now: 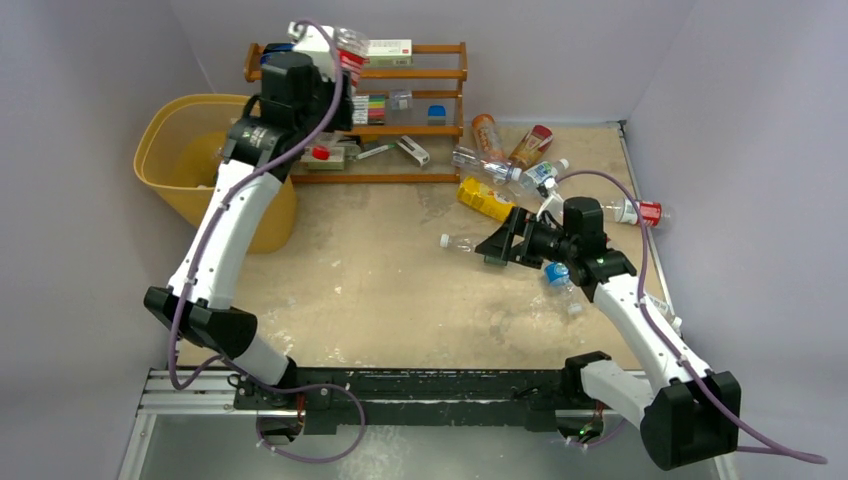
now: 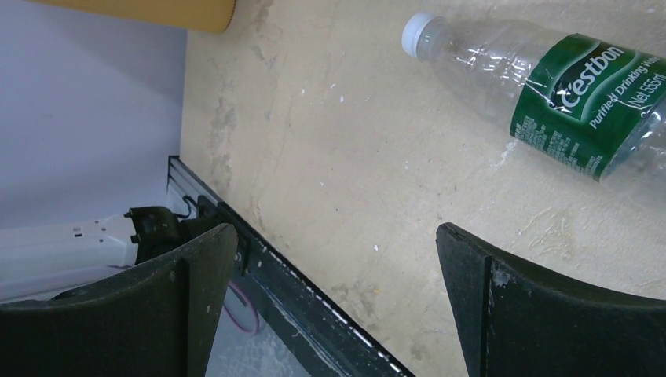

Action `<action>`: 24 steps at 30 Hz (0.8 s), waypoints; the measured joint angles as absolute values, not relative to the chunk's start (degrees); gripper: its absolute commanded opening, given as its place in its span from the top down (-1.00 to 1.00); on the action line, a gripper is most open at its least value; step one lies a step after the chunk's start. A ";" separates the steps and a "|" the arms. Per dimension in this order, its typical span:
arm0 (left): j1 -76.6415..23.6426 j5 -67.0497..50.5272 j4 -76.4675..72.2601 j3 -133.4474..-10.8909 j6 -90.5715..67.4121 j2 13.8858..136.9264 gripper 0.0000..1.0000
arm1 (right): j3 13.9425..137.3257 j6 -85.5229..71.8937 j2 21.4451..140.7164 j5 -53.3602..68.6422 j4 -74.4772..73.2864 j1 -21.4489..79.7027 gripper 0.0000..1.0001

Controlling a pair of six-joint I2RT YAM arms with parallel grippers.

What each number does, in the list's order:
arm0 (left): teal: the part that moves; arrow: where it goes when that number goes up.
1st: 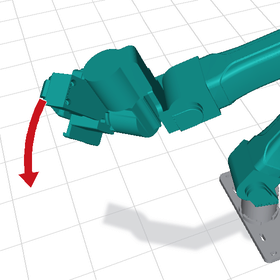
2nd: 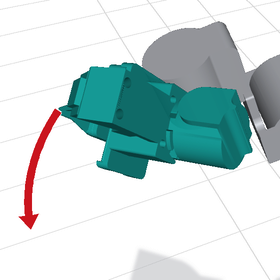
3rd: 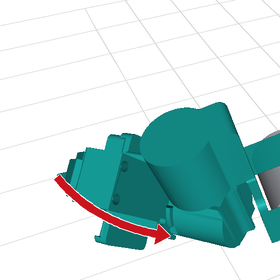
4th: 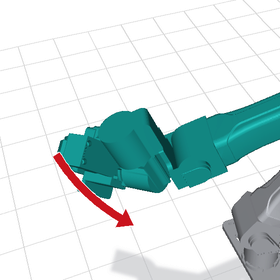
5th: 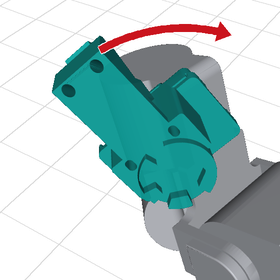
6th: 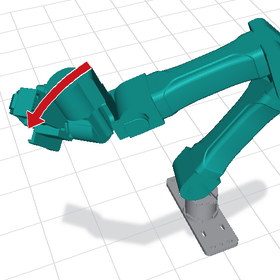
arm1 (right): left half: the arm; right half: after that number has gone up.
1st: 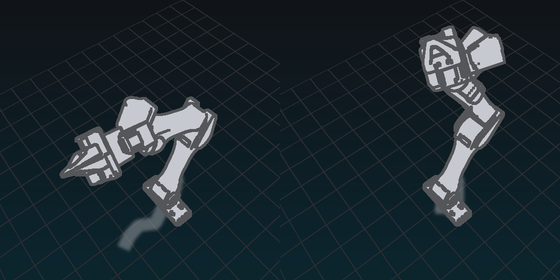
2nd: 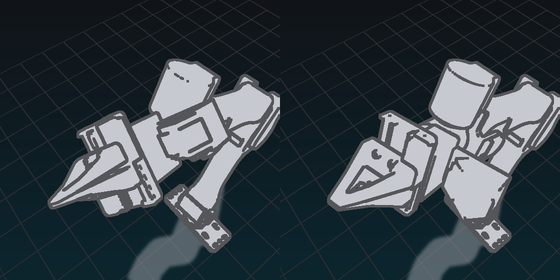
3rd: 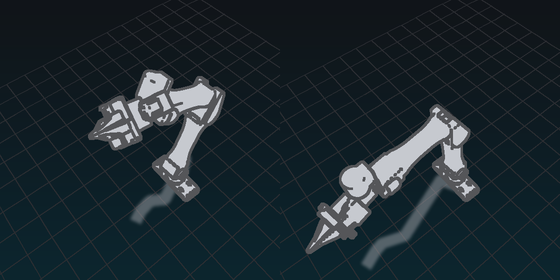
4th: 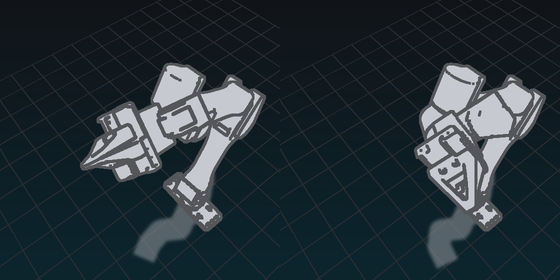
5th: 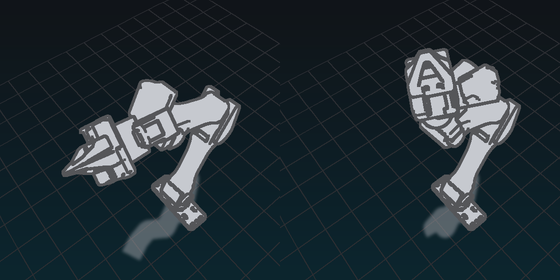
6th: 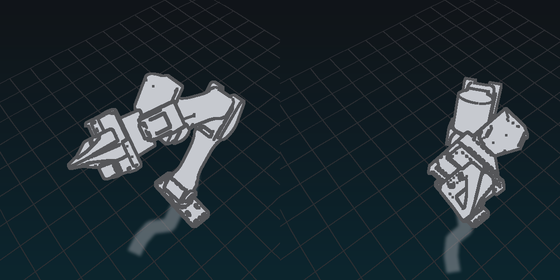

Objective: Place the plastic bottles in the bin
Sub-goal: Pick up the plastic bottle at the center of the board, then place the plastic bottle in the trash bin.

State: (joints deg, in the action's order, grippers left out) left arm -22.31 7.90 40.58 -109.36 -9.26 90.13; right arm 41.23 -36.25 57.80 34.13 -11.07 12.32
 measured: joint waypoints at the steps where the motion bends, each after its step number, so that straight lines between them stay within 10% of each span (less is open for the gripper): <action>1: -20.97 8.97 40.71 -110.50 -9.47 90.02 0.00 | 41.34 -36.23 58.02 34.15 -11.00 12.32 -1.00; 24: 7.42 19.18 39.42 -108.84 -15.35 85.93 -0.02 | 41.45 -36.45 59.81 36.93 -9.04 12.32 -1.00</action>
State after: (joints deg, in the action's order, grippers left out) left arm 7.42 19.18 39.42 -108.84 -15.35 85.93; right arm 41.45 -36.45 59.81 36.93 -9.04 12.32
